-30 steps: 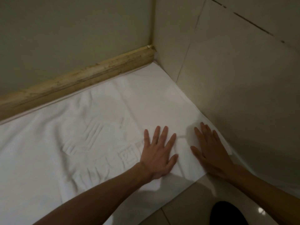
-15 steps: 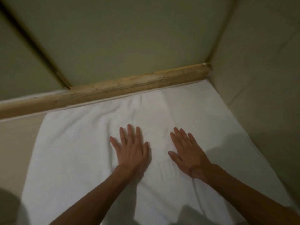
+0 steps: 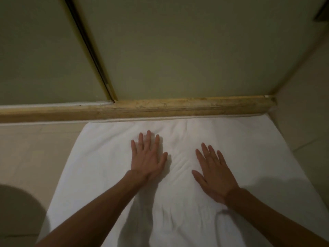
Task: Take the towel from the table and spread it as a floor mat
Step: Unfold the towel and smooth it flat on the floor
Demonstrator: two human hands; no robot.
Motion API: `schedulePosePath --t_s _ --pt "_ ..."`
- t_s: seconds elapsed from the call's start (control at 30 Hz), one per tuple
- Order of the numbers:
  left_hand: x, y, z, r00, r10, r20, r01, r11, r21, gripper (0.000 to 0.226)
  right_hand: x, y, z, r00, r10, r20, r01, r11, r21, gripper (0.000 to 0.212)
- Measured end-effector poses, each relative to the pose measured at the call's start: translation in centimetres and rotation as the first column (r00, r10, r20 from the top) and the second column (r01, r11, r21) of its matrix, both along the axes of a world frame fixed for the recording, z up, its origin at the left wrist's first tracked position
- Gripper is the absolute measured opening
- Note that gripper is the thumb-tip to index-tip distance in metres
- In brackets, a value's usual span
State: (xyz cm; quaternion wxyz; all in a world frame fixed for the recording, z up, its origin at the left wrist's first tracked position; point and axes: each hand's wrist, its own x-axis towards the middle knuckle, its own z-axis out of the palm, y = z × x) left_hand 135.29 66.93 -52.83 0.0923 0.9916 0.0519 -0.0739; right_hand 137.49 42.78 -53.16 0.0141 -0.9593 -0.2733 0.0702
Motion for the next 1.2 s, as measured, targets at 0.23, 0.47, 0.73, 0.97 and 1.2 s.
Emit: schedulePosePath --t_s 0.23,0.47,0.73,0.97,1.2 --pt "3.8 2.6 -1.1 0.992 -0.092 -0.082 0.098 0.992 0.075 0.073 4.4 5.9 -1.1 0.997 0.074 -0.037 -0.075 0.997 -0.010 0.067" --pt "3.6 3.8 -1.7 0.997 -0.050 0.057 0.048 0.998 0.032 0.076 3.9 6.0 -1.6 0.999 0.051 0.018 -0.051 0.999 0.014 0.068" --pt "4.5 5.5 -2.3 0.999 0.025 -0.035 -0.022 0.997 0.068 0.077 3.9 6.1 -1.6 0.999 0.047 0.012 -0.047 0.999 0.024 0.069" --pt "3.9 7.1 -2.2 0.992 0.120 0.028 -0.121 0.991 0.052 0.084 3.8 6.0 -1.4 0.999 0.049 0.011 -0.049 0.998 0.025 0.069" --pt "3.6 10.0 -2.6 0.975 0.220 -0.018 -0.220 0.975 0.012 0.089 3.8 5.9 -1.5 0.999 0.052 0.010 -0.053 0.998 0.032 0.069"
